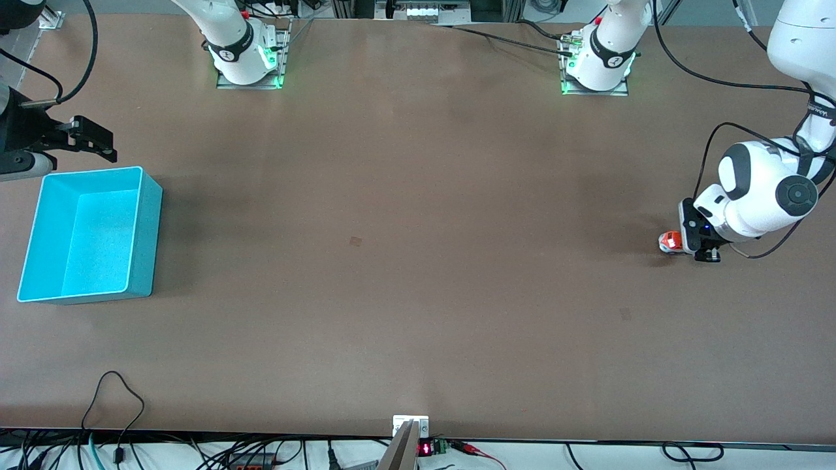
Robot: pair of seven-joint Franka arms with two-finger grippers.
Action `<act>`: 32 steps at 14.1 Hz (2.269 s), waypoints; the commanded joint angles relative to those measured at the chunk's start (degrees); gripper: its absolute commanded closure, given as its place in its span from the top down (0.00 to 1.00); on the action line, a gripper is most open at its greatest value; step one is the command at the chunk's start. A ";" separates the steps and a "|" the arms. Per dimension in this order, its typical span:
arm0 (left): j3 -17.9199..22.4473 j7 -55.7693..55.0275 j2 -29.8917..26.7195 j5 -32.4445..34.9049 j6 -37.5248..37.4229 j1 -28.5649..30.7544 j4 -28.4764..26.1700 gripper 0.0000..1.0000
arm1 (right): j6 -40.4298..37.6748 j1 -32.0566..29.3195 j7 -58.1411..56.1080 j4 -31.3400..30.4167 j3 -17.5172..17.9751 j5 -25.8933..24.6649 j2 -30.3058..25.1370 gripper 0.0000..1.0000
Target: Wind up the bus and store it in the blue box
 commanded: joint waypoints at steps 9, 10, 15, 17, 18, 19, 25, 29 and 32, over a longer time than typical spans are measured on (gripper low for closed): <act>-6.98 1.10 -7.79 0.94 -28.46 0.02 13.51 1.00 | -0.37 0.27 0.27 1.01 -0.12 0.96 0.43 1.00; -7.77 1.19 -7.88 0.24 -30.05 -0.59 14.74 1.00 | -0.46 0.27 0.27 1.01 -0.12 0.96 0.43 1.00; -7.95 -0.21 -7.71 -6.25 -30.51 -6.48 16.94 1.00 | -0.55 0.45 0.27 1.01 -0.12 0.96 0.43 1.00; -7.87 -2.14 -7.44 -11.16 -30.33 -8.24 17.56 1.00 | -0.55 0.53 0.27 1.01 -0.03 0.96 0.43 1.00; -7.87 -3.54 -7.35 -12.49 -30.24 -8.86 17.65 1.00 | -0.46 0.53 0.27 1.01 -0.03 0.96 0.43 1.00; -7.87 -6.08 -7.35 -12.68 -30.07 -9.91 18.43 1.00 | -0.46 0.53 0.27 1.01 -0.03 0.96 0.43 1.00; -7.43 -34.61 -8.14 -12.68 -30.07 -15.01 22.13 1.00 | -0.28 0.53 0.01 1.01 -0.03 0.96 0.43 1.00; -6.38 -57.29 -9.46 -12.68 -29.98 -15.45 23.18 1.00 | -0.28 0.71 0.01 1.01 -0.03 0.87 0.43 1.00; -3.84 -69.10 -9.37 -12.51 -30.33 -16.06 26.08 1.00 | -0.28 0.71 0.01 1.01 -0.03 0.96 0.43 1.00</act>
